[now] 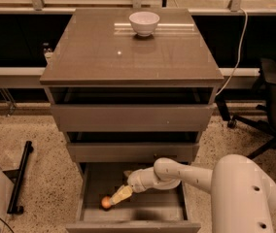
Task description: Pick orange from bottom drawer and place on counter
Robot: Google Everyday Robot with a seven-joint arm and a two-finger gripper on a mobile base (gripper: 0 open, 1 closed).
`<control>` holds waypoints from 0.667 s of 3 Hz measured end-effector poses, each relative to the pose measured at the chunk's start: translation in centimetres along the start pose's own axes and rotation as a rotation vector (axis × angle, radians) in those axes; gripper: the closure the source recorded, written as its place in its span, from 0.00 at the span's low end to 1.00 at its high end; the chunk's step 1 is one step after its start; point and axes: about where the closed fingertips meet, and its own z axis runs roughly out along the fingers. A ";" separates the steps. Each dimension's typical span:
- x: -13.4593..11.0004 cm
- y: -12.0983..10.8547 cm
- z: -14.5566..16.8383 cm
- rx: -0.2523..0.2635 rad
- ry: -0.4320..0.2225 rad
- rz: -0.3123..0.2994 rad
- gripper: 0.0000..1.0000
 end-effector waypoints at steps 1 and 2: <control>0.0 0.0 0.0 0.000 0.000 0.000 0.00; 0.6 0.0 1.4 0.000 0.027 0.010 0.00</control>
Offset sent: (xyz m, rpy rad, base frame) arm -0.0018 0.0164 -0.0260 -0.0585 0.0364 0.0056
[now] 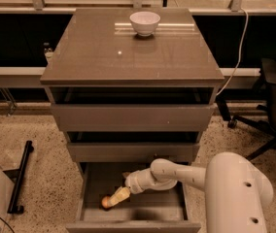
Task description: Pick orange from bottom drawer and place on counter
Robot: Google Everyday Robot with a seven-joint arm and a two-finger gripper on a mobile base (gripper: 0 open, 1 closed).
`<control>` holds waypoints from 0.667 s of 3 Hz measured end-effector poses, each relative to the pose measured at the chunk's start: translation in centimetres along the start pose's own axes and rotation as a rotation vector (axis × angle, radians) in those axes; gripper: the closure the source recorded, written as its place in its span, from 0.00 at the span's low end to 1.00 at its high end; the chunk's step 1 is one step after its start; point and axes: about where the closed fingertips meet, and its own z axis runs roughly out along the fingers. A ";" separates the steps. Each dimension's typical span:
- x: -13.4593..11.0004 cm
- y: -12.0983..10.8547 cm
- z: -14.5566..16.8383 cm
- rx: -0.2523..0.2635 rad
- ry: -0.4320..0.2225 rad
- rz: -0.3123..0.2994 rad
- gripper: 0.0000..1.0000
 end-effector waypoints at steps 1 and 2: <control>0.6 -0.3 3.3 -0.010 -0.006 -0.035 0.00; 1.2 -0.8 5.3 0.001 -0.003 -0.073 0.00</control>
Offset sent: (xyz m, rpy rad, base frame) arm 0.0086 0.0483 -0.0612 -0.0159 -0.1097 0.0504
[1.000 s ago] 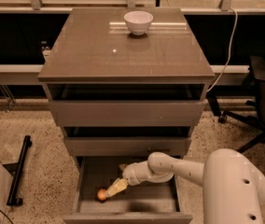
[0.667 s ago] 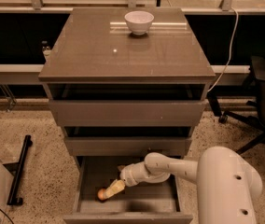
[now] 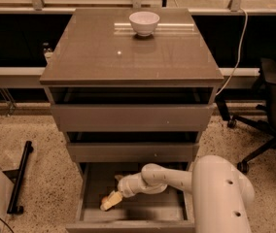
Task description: Pick orange from bottom drawer and place on counter
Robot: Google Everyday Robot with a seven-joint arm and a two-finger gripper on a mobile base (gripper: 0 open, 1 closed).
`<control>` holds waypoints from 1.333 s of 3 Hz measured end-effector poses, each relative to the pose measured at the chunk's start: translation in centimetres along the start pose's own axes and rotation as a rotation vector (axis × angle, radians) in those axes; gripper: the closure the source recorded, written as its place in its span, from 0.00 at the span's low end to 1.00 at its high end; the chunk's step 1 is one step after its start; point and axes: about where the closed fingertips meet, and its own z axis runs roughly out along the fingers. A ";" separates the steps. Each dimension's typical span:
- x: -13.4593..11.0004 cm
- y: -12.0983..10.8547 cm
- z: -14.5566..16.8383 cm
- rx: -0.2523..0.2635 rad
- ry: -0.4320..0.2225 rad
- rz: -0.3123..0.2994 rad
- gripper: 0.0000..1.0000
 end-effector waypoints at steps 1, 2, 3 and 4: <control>1.3 -1.2 2.8 0.040 -0.010 -0.042 0.00; 2.4 -2.4 4.0 0.081 -0.029 -0.045 0.00; 4.2 -3.5 4.6 0.141 -0.015 -0.024 0.00; 6.3 -4.3 5.6 0.223 0.053 0.000 0.00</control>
Offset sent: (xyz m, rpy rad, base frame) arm 0.0231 0.0112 -0.0709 -0.0146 -0.1228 -0.0968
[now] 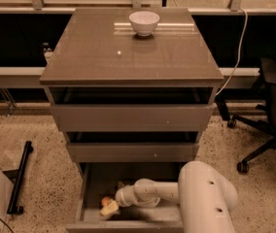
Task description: Pick orange from bottom drawer and place on counter
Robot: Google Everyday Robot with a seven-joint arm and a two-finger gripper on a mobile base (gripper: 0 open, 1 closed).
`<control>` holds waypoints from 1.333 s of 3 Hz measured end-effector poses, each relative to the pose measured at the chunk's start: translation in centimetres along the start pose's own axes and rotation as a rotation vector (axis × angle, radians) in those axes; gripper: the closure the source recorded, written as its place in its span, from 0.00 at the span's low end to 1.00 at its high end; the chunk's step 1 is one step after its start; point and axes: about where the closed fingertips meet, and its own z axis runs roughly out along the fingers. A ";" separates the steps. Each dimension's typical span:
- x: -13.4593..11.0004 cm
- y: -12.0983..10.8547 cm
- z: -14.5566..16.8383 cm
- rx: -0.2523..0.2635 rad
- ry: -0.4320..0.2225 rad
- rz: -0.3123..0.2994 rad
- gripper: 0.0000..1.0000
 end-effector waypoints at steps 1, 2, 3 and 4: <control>1.3 -0.2 0.5 0.051 0.043 0.018 0.00; 1.4 -0.2 1.0 0.075 0.047 0.021 0.18; 0.7 -0.1 1.3 0.076 0.011 0.023 0.41; 0.2 0.4 1.9 0.056 -0.024 0.032 0.64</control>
Offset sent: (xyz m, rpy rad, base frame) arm 0.0020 0.0011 -0.0190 -0.0856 -0.0181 -0.0838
